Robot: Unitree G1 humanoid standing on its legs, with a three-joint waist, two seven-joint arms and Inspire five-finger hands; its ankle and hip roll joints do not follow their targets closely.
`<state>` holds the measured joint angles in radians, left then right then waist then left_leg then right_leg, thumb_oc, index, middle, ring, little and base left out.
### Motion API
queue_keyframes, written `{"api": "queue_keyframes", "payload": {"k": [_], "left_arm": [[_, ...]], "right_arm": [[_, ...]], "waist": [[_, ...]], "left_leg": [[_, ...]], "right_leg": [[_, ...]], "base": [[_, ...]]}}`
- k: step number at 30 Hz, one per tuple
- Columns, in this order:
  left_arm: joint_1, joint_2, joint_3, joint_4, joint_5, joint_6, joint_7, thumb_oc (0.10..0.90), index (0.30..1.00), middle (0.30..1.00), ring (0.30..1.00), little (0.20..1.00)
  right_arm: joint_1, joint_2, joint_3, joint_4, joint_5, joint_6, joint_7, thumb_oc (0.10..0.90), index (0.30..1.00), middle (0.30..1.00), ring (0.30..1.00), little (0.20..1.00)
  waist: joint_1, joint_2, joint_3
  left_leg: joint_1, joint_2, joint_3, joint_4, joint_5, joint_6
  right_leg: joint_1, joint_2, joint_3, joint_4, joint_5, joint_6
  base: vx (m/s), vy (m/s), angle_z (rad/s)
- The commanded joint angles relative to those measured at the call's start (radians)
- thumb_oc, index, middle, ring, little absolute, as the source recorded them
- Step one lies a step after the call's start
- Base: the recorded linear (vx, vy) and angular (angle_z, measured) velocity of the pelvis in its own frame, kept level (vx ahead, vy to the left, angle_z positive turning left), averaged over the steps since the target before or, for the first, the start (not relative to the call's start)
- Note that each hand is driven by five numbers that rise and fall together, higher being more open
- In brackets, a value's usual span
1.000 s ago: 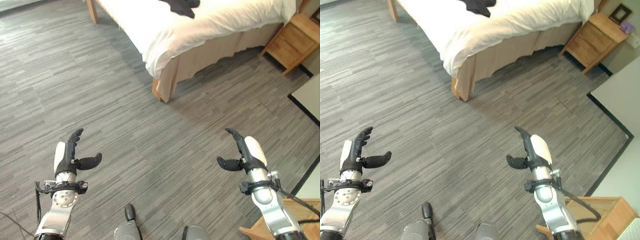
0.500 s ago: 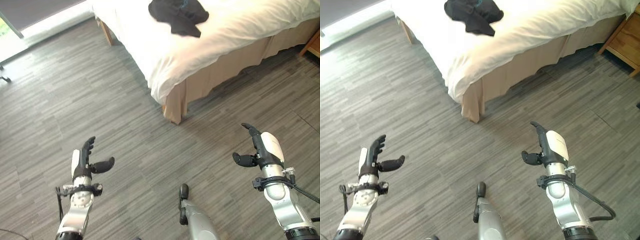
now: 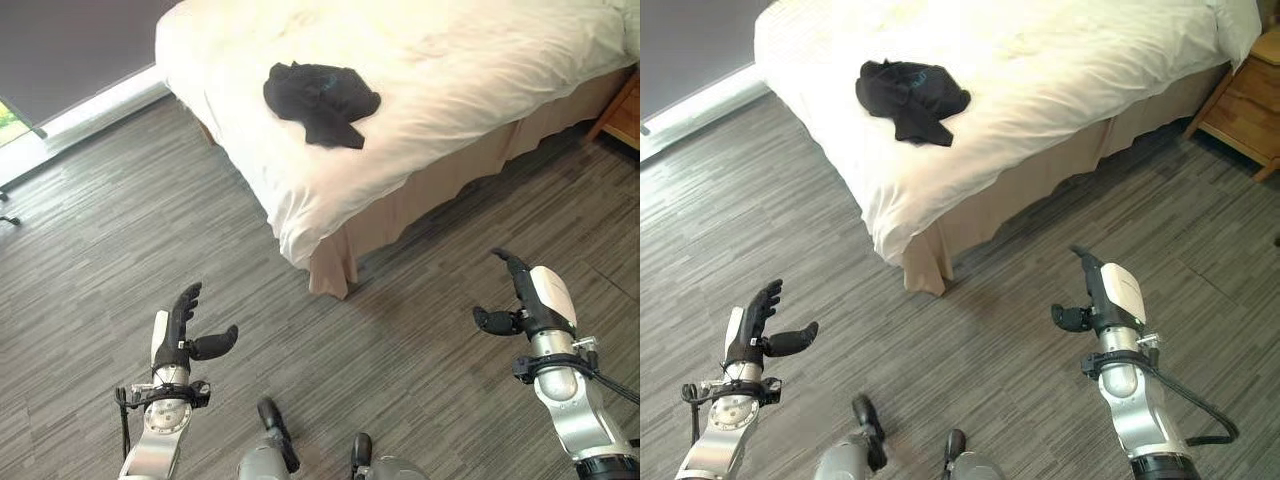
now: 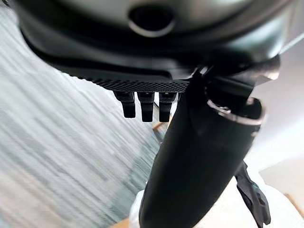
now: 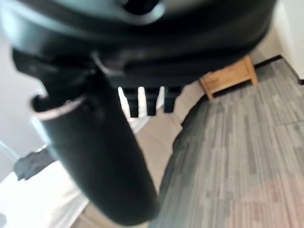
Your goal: Pick up bed clothes into laundry basket.
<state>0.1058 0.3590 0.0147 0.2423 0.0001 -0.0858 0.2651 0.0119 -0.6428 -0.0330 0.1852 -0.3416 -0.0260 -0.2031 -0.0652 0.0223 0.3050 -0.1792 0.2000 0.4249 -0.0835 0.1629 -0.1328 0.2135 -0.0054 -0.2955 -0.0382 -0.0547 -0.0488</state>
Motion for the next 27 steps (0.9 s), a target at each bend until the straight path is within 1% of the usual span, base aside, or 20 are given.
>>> {"api": "queue_keyframes", "payload": {"k": [1,3,4,6,7,8,9,11,12,14,15,16,17,19,20,21,23,25,26,27], "left_arm": [[-0.027,0.042,0.060,-0.099,-0.005,-0.096,0.032,0.800,0.900,0.900,0.900,0.900],[-0.015,0.044,0.065,-0.108,-0.005,-0.098,0.028,0.800,0.900,0.900,0.900,0.900],[-0.014,0.044,0.065,-0.108,-0.006,-0.098,0.028,0.800,0.900,0.900,0.900,0.900],[0.003,0.040,0.069,-0.109,-0.013,-0.101,0.028,0.800,0.900,0.900,0.900,0.900],[0.004,0.040,0.068,-0.110,-0.013,-0.101,0.028,0.800,0.900,0.900,0.900,0.900],[0.012,0.034,0.063,-0.105,-0.013,-0.091,0.025,0.800,0.900,0.900,0.900,0.900],[0.012,0.031,0.062,-0.102,-0.018,-0.090,0.030,0.800,0.900,0.900,0.900,0.900],[0.013,0.031,0.060,-0.099,-0.020,-0.089,0.035,0.800,0.900,0.900,0.900,0.900],[0.019,0.040,0.054,-0.108,-0.020,-0.092,0.036,0.800,0.900,0.900,0.900,0.900],[0.017,0.045,0.049,-0.111,-0.018,-0.093,0.039,0.800,0.900,0.900,0.900,0.900],[0.012,0.060,0.030,-0.108,-0.025,-0.097,0.039,0.800,0.900,0.900,0.900,0.900],[0.011,0.059,0.032,-0.107,-0.026,-0.097,0.039,0.800,0.900,0.900,0.900,0.900],[0.005,0.071,0.024,-0.098,-0.029,-0.099,0.037,0.800,0.900,0.900,0.900,0.900],[0.002,0.079,0.018,-0.088,-0.030,-0.096,0.035,0.800,0.900,0.900,0.900,0.900],[-0.002,0.089,0.013,-0.076,-0.030,-0.095,0.032,0.800,0.900,0.900,0.900,0.900],[-0.007,0.106,-0.003,-0.065,-0.031,-0.091,0.022,0.800,0.900,0.900,0.900,0.900],[-0.010,0.110,-0.004,-0.062,-0.034,-0.090,0.019,0.800,0.900,0.900,0.900,0.900],[-0.023,0.141,-0.026,-0.047,-0.052,-0.093,0.025,0.800,0.900,0.900,0.900,0.900],[-0.029,0.151,-0.028,-0.038,-0.053,-0.093,0.026,0.800,0.900,0.900,0.900,0.900],[-0.038,0.154,-0.032,-0.026,-0.051,-0.093,0.030,0.800,0.900,0.900,0.900,0.900]], "right_arm": [[-0.018,-0.106,-0.071,-0.126,0.009,-0.060,-0.060,0.800,0.900,0.900,0.900,0.900],[-0.007,-0.104,-0.073,-0.146,-0.001,-0.064,-0.057,0.800,0.900,0.900,0.900,0.900],[-0.006,-0.104,-0.074,-0.147,-0.001,-0.064,-0.056,0.800,0.900,0.900,0.900,0.900],[0.009,-0.104,-0.089,-0.184,-0.030,-0.068,-0.056,0.800,0.900,0.900,0.900,0.900],[0.011,-0.104,-0.090,-0.186,-0.030,-0.067,-0.055,0.800,0.900,0.900,0.900,0.900],[0.027,-0.102,-0.125,-0.197,-0.069,-0.055,-0.085,0.800,0.900,0.900,0.900,0.900],[0.026,-0.100,-0.132,-0.201,-0.087,-0.050,-0.094,0.800,0.900,0.900,0.900,0.900],[0.025,-0.101,-0.147,-0.215,-0.106,-0.042,-0.109,0.800,0.900,0.900,0.900,0.900],[-0.015,-0.121,-0.160,-0.234,-0.138,-0.031,-0.137,0.800,0.900,0.900,0.900,0.900],[-0.049,-0.132,-0.152,-0.231,-0.143,-0.026,-0.151,0.800,0.900,0.900,0.900,0.900],[-0.131,-0.178,-0.128,-0.227,-0.157,-0.018,-0.169,0.800,0.900,0.900,0.900,0.900],[-0.138,-0.179,-0.122,-0.222,-0.156,-0.018,-0.171,0.800,0.900,0.900,0.900,0.900],[-0.198,-0.209,-0.091,-0.200,-0.166,-0.008,-0.168,0.800,0.900,0.900,0.900,0.900],[-0.233,-0.225,-0.070,-0.188,-0.172,-0.003,-0.166,0.800,0.900,0.900,0.900,0.900],[-0.281,-0.242,-0.032,-0.163,-0.182,0.002,-0.161,0.800,0.900,0.900,0.900,0.900],[-0.348,-0.268,0.024,-0.110,-0.201,0.016,-0.142,0.800,0.900,0.900,0.900,0.900],[-0.394,-0.282,0.056,-0.082,-0.205,0.022,-0.142,0.800,0.900,0.900,0.900,0.900],[-0.556,-0.311,0.181,0.049,-0.227,0.052,-0.157,0.800,0.900,0.900,0.900,0.900],[-0.610,-0.312,0.225,0.103,-0.238,0.062,-0.161,0.800,0.900,0.900,0.900,0.900],[-0.652,-0.305,0.255,0.141,-0.241,0.072,-0.167,0.800,0.900,0.900,0.900,0.900]], "waist": [[0.001,0.027,-0.060],[0.007,0.029,-0.062],[0.009,0.031,-0.062],[0.010,0.025,-0.086],[0.011,0.025,-0.086],[0.001,0.031,-0.125],[-0.002,0.023,-0.140],[-0.001,0.015,-0.148],[0.007,0.005,-0.160],[0.011,-0.004,-0.162],[0.032,-0.026,-0.173],[0.031,-0.027,-0.173],[0.051,-0.049,-0.183],[0.063,-0.061,-0.188],[0.074,-0.075,-0.191],[0.100,-0.099,-0.187],[0.106,-0.107,-0.182],[0.133,-0.117,-0.150],[0.139,-0.115,-0.143],[0.137,-0.112,-0.134]], "left_leg": [[0.136,0.092,0.037,0.026,0.041,-0.082],[0.145,0.124,0.042,0.082,0.076,-0.081],[0.144,0.126,0.042,0.085,0.075,-0.082],[0.172,0.142,-0.004,0.135,0.057,-0.088],[0.173,0.142,-0.003,0.134,0.056,-0.088],[0.225,0.146,0.028,0.039,0.069,-0.087],[0.241,0.136,0.029,0.018,0.053,-0.098],[0.254,0.128,0.043,0.010,0.044,-0.094],[0.259,0.111,0.042,0.009,0.017,-0.081],[0.259,0.099,0.042,0.010,0.003,-0.071],[0.251,0.081,0.038,0.015,-0.021,-0.055],[0.249,0.078,0.038,0.017,-0.023,-0.054],[0.244,0.059,0.035,0.018,-0.046,-0.038],[0.245,0.045,0.033,0.013,-0.064,-0.026],[0.245,0.029,0.033,0.010,-0.085,-0.011],[0.250,0.003,0.020,0.007,-0.113,0.011],[0.253,-0.012,0.017,0.006,-0.126,0.025],[0.273,-0.034,-0.006,0.000,-0.151,0.051],[0.280,-0.036,-0.007,-0.004,-0.159,0.054],[0.283,-0.040,-0.019,-0.004,-0.164,0.056]], "right_leg": [[0.022,-0.158,-0.028,-0.049,-0.071,0.158],[0.034,-0.150,-0.020,-0.049,-0.064,0.147],[0.033,-0.148,-0.019,-0.049,-0.064,0.146],[0.044,-0.150,-0.010,-0.046,-0.067,0.149],[0.045,-0.150,-0.010,-0.046,-0.067,0.149],[0.045,-0.145,-0.014,-0.038,-0.079,0.161],[0.055,-0.153,-0.009,-0.038,-0.089,0.166],[0.063,-0.164,-0.017,-0.037,-0.087,0.173],[0.070,-0.181,-0.026,-0.039,-0.078,0.190],[0.068,-0.193,-0.027,-0.039,-0.074,0.198],[0.064,-0.216,-0.039,-0.039,-0.057,0.214],[0.063,-0.219,-0.039,-0.040,-0.056,0.215],[0.057,-0.237,-0.051,-0.032,-0.044,0.230],[0.049,-0.249,-0.055,-0.016,-0.039,0.239],[0.029,-0.267,-0.056,0.021,-0.032,0.252],[-0.001,-0.289,-0.061,0.107,0.014,0.274],[-0.024,-0.308,-0.055,0.165,0.034,0.286],[-0.115,-0.330,-0.016,0.344,0.111,0.299],[-0.147,-0.325,-0.014,0.373,0.100,0.290],[-0.174,-0.298,-0.002,0.372,0.068,0.278]], "base": [[0.23,0.062,-0.26],[0.16,0.071,-0.46],[0.08,0.054,-0.34],[0.18,0.115,0.19],[0.27,0.203,-0.01],[0.28,0.163,-0.03],[0.35,0.230,0.21],[0.19,0.175,0.17],[0.16,0.222,-0.09],[0.14,0.223,0.04],[0.10,0.173,0.11],[0.18,0.297,0.20],[0.09,0.142,0.22],[0.11,0.182,0.22],[0.17,0.276,0.09],[0.12,0.222,-0.02],[0.10,0.159,0.33],[0.17,0.227,0.45],[0.18,0.190,0.50],[0.09,0.065,0.45]]}}
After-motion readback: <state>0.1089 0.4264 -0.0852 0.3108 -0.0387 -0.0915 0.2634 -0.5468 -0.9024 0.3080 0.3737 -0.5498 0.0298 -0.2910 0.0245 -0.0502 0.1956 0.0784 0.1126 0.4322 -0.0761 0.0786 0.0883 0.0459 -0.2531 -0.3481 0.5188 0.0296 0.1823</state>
